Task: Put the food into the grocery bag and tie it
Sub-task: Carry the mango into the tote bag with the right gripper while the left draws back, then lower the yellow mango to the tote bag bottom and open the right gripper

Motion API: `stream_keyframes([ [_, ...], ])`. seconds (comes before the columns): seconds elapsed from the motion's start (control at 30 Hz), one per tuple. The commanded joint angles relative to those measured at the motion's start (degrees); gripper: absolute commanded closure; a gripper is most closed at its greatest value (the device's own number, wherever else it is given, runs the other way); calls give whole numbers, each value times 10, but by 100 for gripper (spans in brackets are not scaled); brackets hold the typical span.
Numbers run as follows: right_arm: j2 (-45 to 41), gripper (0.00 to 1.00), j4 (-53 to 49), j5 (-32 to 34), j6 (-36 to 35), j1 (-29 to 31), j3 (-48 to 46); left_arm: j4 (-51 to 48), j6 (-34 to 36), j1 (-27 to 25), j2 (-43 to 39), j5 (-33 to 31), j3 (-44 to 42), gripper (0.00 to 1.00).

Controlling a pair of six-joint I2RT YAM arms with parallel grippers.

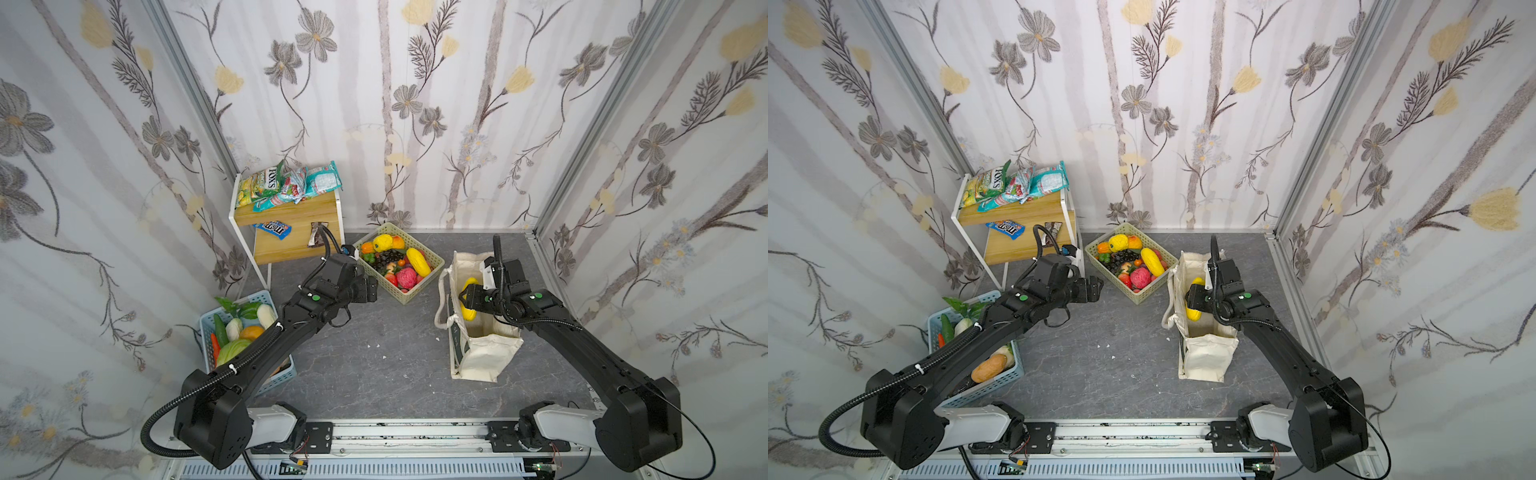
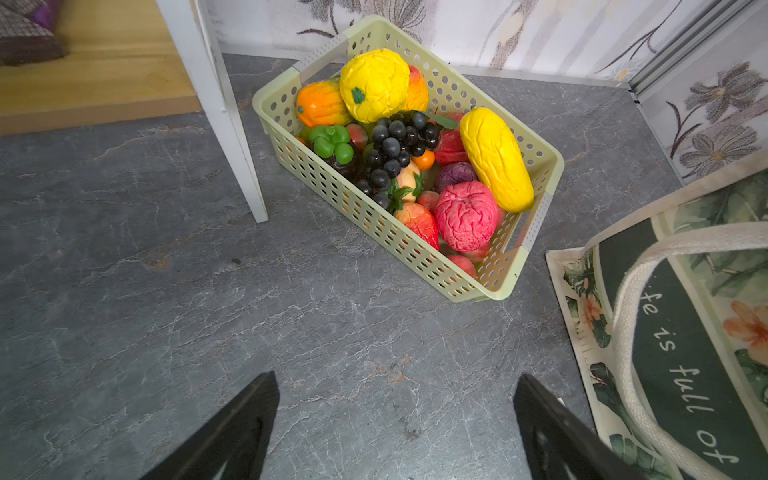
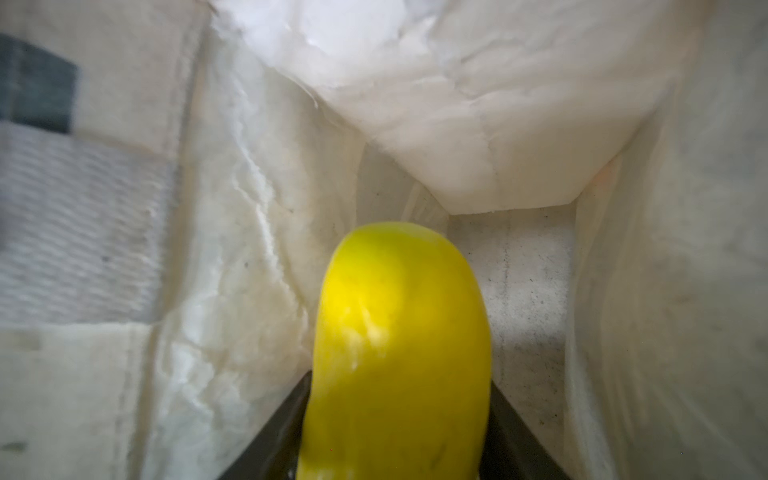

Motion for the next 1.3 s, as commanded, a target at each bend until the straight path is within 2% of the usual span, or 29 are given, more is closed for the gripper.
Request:
stream_keyframes([
  [0.0, 9, 44, 15, 19, -5, 3, -12, 13, 3, 2, -6, -12, -5, 9],
  [0.37, 47, 43, 58, 26, -4, 4, -48, 13, 2, 3, -10, -14, -8, 9],
  [1.27, 192, 42, 201, 5, 18, 3, -66, -5, 4, 3, -18, -25, -3, 9],
])
